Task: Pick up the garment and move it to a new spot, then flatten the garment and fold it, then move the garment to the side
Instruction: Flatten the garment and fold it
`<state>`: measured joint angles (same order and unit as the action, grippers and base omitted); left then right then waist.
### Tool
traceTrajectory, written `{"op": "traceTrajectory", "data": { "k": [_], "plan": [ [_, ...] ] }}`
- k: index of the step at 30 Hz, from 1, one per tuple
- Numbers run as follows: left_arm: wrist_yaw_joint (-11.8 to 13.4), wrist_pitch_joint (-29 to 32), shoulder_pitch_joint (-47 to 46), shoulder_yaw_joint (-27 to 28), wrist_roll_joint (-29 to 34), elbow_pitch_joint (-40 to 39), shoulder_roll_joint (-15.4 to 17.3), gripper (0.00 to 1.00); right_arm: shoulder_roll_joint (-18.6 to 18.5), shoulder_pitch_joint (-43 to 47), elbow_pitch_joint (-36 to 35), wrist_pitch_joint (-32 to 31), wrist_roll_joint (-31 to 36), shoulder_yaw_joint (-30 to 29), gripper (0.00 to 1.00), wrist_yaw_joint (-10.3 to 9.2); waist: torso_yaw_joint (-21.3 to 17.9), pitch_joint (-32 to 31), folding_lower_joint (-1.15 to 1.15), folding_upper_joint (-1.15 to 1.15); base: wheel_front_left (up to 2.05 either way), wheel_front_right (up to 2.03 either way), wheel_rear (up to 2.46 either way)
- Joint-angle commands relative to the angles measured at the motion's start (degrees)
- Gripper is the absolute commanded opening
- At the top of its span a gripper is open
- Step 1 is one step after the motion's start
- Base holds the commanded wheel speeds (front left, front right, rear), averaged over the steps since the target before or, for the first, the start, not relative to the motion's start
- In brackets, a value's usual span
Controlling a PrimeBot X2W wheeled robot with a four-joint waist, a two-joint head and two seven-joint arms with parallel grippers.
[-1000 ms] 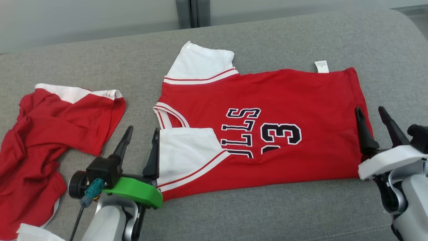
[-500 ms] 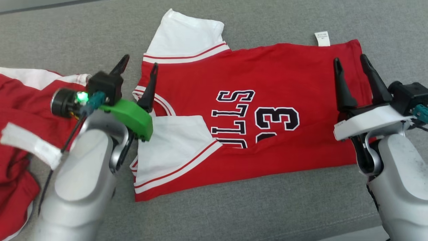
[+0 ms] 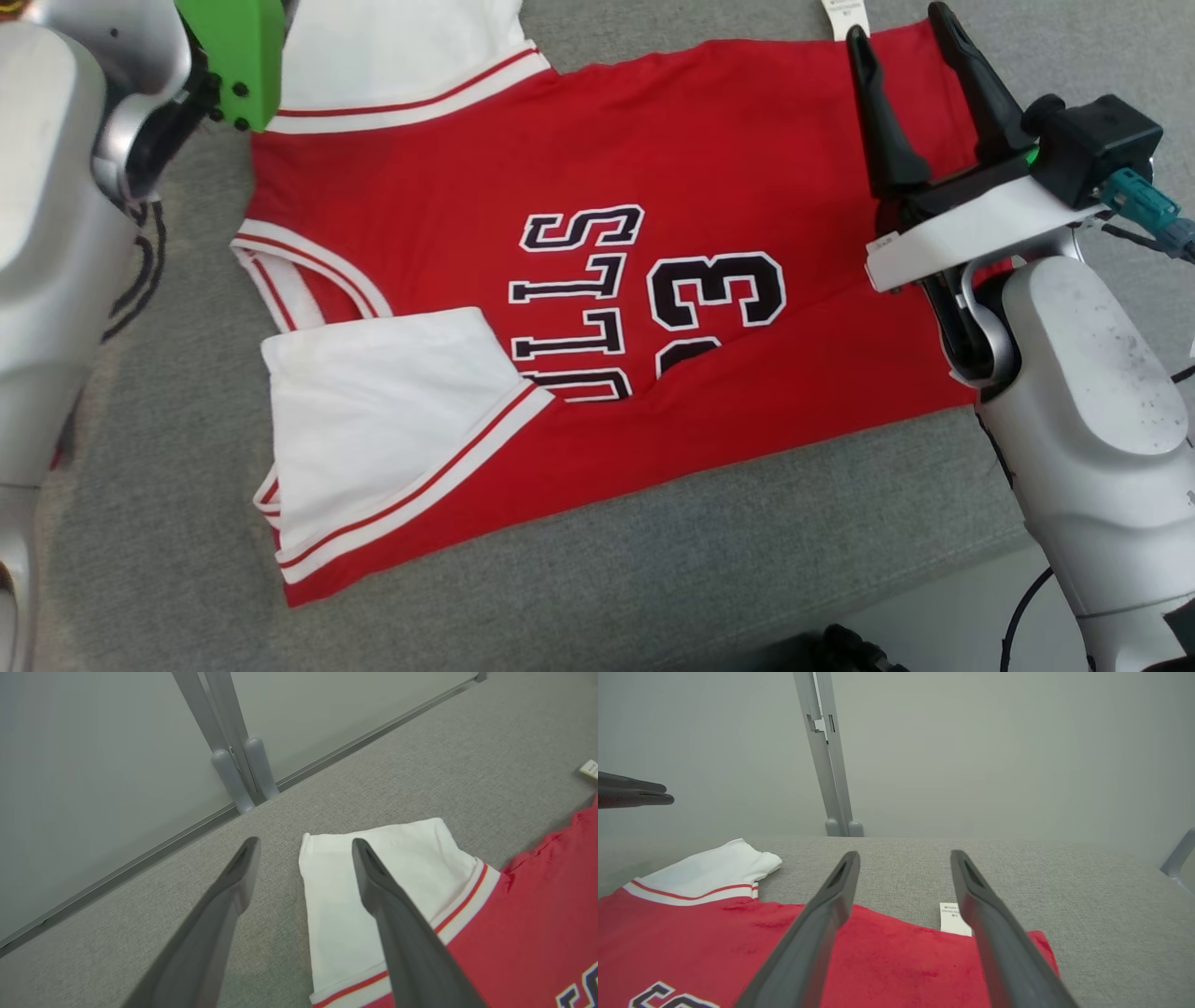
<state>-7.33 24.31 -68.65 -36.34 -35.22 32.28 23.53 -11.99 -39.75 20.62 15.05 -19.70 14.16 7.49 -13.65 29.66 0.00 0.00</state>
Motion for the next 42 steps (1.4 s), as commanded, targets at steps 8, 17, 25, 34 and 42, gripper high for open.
{"op": "traceTrajectory", "data": {
  "k": [8,17,25,34,42],
  "plan": [
    [-0.2,4.5,-7.5,-8.1,-6.2,3.6,5.1,1.00,1.3,-3.1,-0.1,0.2,-0.7,0.7,1.00,0.00,-6.0,6.0,0.00,0.00,0.00,0.00,0.00],
    [-0.2,5.1,-12.6,-13.9,-7.1,9.3,6.8,1.00,2.2,-3.0,-1.1,0.2,-1.2,1.3,1.00,0.00,-8.2,8.2,0.00,0.00,0.00,0.00,0.00],
    [-0.2,5.0,-13.7,-18.3,-8.9,12.8,7.2,1.00,2.1,-2.4,-1.4,0.2,-1.2,0.6,1.00,0.00,-8.9,8.9,0.00,0.00,0.00,0.00,0.00],
    [-0.2,0.9,-13.5,-20.9,-13.8,12.7,5.1,0.00,-0.8,-3.5,1.0,0.2,-0.5,-0.7,1.00,0.00,-5.5,6.4,0.00,0.00,0.00,0.00,0.00],
    [-0.2,-8.4,-11.5,-22.6,-16.4,10.4,2.2,0.00,-6.6,-6.6,10.3,-1.3,-4.4,0.0,1.00,0.00,0.9,1.6,0.00,0.00,0.00,0.00,0.00]
  ]
}}
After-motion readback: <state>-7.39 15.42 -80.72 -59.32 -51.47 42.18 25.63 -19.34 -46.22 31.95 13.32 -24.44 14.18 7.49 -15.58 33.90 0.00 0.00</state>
